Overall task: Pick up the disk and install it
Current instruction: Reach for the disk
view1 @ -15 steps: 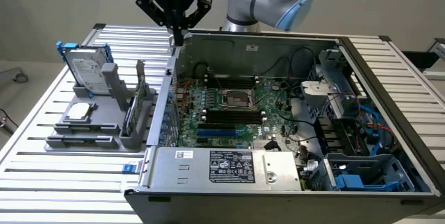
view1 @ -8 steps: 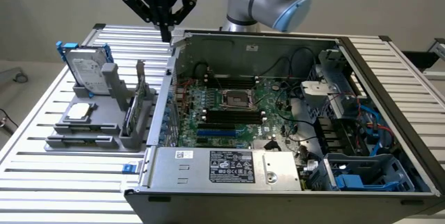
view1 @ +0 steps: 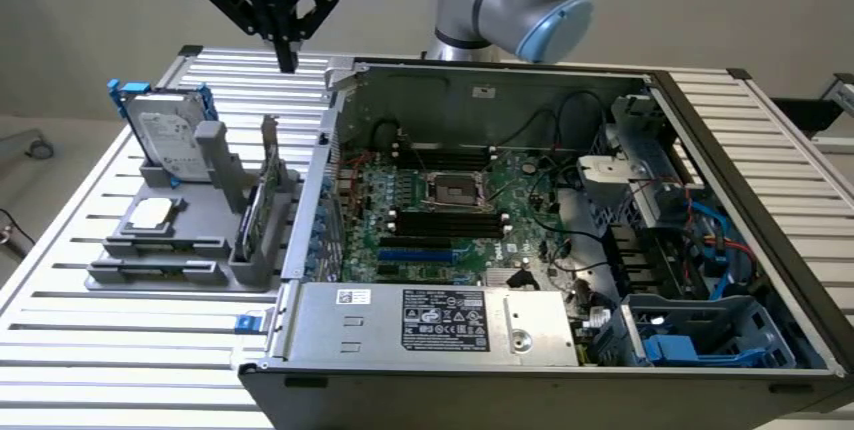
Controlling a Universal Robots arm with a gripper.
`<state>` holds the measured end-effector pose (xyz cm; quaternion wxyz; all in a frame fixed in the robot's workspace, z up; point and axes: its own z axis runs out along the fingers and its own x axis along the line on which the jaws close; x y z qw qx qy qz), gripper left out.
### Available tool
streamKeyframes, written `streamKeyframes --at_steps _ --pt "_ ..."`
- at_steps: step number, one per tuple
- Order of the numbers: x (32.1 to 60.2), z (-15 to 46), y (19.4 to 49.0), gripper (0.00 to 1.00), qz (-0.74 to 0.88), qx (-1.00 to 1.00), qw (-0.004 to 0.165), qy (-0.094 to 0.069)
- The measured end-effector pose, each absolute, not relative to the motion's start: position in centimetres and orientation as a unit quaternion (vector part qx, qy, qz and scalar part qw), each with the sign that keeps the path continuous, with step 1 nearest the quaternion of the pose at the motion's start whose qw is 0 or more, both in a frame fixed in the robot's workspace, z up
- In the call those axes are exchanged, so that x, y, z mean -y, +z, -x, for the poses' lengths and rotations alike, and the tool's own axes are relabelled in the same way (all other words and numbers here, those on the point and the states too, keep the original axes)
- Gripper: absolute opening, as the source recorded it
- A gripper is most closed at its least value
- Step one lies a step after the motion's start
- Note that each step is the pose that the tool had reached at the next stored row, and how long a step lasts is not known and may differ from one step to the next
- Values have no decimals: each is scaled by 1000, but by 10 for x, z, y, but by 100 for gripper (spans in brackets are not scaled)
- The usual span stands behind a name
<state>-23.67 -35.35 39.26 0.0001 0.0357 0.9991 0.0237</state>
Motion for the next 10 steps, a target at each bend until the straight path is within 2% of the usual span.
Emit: streamKeyframes --at_steps 10 --pt "335 279 393 11 -36 -999 -4 24"
